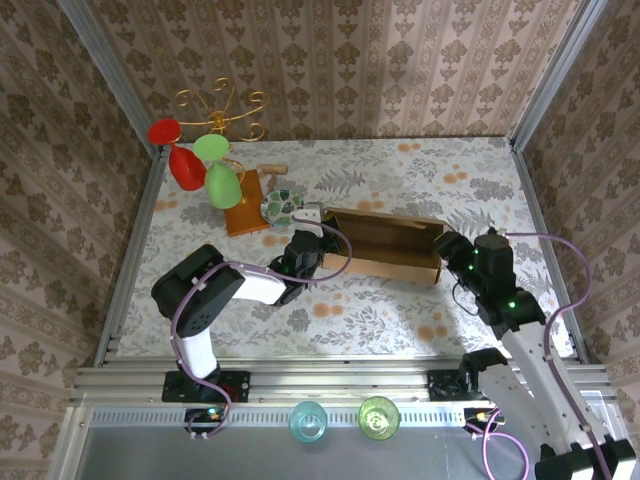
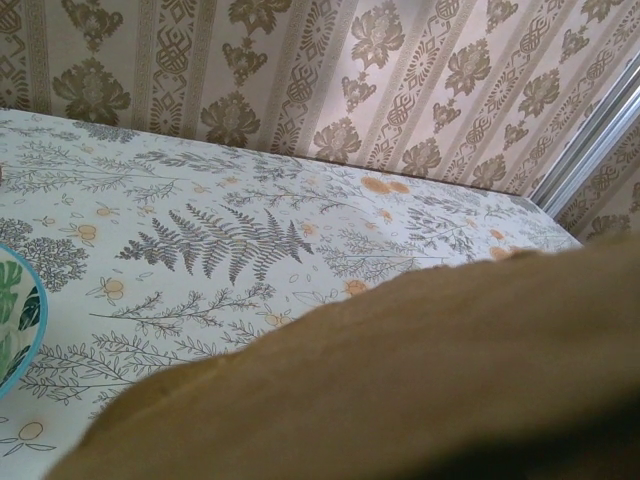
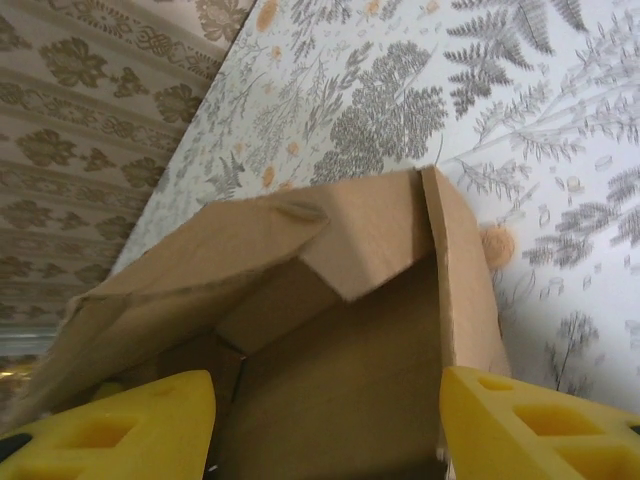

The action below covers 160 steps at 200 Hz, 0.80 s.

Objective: Fold the paper box

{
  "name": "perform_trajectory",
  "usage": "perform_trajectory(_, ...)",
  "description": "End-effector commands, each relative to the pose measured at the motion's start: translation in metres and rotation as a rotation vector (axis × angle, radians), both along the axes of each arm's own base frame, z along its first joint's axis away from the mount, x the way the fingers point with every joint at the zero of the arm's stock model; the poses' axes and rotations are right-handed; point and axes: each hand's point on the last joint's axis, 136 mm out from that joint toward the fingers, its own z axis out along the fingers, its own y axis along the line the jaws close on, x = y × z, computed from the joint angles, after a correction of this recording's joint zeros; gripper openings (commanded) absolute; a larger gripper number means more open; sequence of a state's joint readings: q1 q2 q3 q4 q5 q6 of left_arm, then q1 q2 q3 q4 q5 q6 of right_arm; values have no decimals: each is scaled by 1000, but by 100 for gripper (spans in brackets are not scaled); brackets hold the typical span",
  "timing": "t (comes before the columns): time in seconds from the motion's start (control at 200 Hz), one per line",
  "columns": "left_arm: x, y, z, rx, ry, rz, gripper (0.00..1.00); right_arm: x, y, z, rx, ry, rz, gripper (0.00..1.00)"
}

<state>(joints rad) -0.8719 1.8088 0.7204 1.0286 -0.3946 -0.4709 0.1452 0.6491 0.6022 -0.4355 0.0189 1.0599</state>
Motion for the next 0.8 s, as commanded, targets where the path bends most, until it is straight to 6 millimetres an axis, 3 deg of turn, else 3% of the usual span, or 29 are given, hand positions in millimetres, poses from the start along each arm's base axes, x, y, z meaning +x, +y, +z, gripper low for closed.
perform_trajectory(0.0,-13,6,-61,184,146,-16,0,-23,6,9,168,79,-64,62)
perform_trajectory(0.14,-12,3,-62,183,154,-20,0,-16,18,27,402,49,-153,61)
perform_trajectory(0.22,-13,3,-62,182,156,-19,0,1,30,44,510,0,-186,61)
perform_trajectory(0.415,-13,2,-65,186,168,-17,0,47,64,75,558,-47,-196,60)
perform_trajectory(0.59,-13,4,-67,184,173,-9,0,78,94,59,611,19,-210,55)
perform_trajectory(0.795,-13,1,-64,177,169,-18,0,89,93,37,591,47,-265,38)
